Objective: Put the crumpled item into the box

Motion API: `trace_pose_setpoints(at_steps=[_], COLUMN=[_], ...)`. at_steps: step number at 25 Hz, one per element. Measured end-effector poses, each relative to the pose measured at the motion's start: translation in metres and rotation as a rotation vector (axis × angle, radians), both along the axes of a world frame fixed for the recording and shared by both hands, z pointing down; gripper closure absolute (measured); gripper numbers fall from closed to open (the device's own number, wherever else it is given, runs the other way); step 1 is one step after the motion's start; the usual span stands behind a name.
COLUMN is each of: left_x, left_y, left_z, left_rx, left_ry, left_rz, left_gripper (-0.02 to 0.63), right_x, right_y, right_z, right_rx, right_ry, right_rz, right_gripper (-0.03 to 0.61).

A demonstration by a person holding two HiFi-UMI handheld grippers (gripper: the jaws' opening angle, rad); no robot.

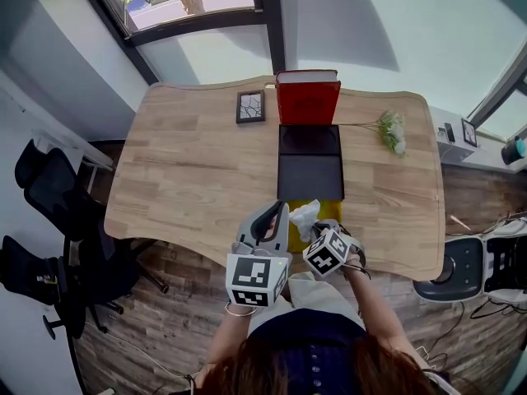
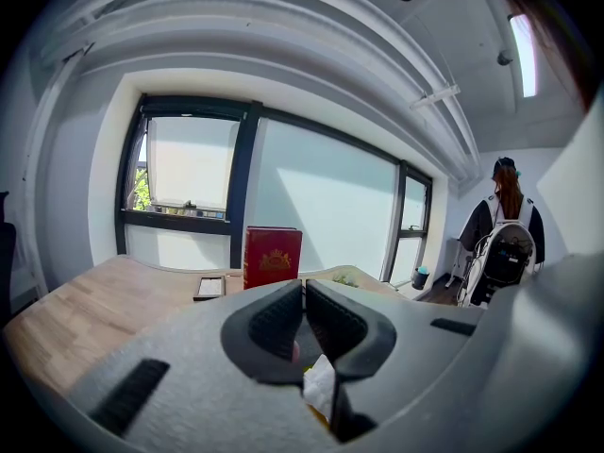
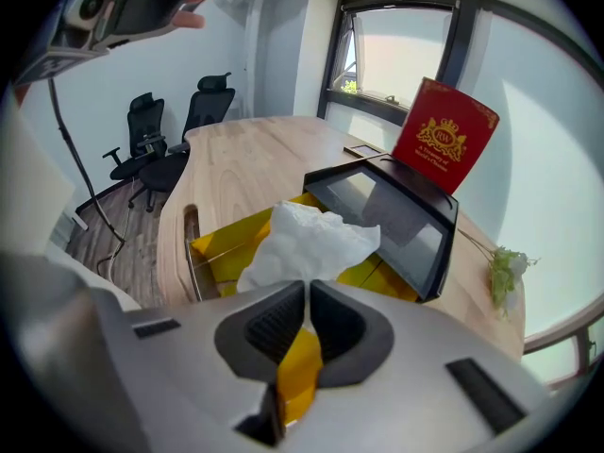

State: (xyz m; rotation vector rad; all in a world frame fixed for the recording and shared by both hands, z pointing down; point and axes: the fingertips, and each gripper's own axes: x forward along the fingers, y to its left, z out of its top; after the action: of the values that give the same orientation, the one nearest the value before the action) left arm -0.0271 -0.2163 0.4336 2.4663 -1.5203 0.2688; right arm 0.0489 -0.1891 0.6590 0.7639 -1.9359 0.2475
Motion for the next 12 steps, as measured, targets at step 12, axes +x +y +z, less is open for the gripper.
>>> trace_pose_setpoints(at_steps=[12], left_x=[-0.006], left_y=[0.003], left_z=[0.004], left_rx=[-0.017], left_ry=[-0.007], left_rz=[-0.015], left_gripper=[0.580], right_x=[0.002], right_y=[0.000], right_z=[0.016], right_rx=[-0.066], right_ry=[0.036], right_rz=[0.016], right_gripper=[0.545])
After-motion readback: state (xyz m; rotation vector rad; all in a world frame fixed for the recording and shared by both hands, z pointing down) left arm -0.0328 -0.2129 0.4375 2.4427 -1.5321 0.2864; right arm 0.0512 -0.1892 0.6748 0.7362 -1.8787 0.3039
